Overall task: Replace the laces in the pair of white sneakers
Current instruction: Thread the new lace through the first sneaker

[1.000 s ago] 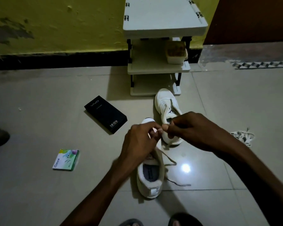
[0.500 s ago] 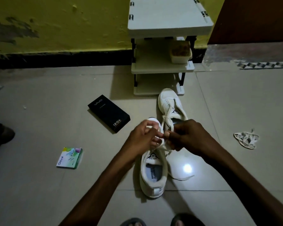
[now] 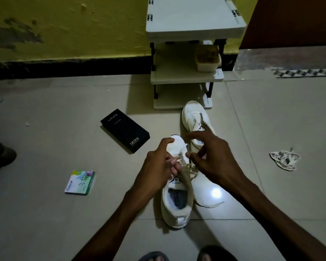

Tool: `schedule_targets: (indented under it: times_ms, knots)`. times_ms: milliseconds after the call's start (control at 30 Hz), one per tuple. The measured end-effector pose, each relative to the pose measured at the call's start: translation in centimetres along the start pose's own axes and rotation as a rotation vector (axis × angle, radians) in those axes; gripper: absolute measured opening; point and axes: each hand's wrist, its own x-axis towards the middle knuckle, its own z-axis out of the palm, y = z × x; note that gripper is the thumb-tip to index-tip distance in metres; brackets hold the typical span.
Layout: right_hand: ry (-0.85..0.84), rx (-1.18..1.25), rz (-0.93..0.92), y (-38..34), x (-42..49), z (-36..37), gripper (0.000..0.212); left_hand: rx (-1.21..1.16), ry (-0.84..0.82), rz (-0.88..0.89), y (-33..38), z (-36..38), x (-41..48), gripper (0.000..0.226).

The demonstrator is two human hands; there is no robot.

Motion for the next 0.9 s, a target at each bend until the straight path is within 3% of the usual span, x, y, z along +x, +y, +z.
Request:
schedule_targets:
  times_ms: [100,200,333,500,900]
  knots:
    - [-0.209,0.003,-0.074,-0.3,-0.1,1.2,0.018,0.051,0.02,0.002,0.2,0.0,0.3,0.06]
    - [-0.15,-0.012,-0.117,0.0,-0.3,1.8,0.009,0.026,0.039,-0.008,0.0,0.0,0.3,0.056]
    - [-0.093,-0.078,-0.108,0.3,-0.2,2.2,0.004,0.17,0.13,0.007,-1.1,-0.8,0.0,0.025]
    - [-0.17,-0.231,-0.086,0.1,-0.6,3.2,0.008,0.43,0.059,-0.107,-2.3,0.3,-1.2,0.025]
    - [-0.167,-0.445,-0.055,-0.9,-0.3,6.8,0.02,-0.03,-0.01,-0.272,-5.3,-0.6,-0.4,0.01]
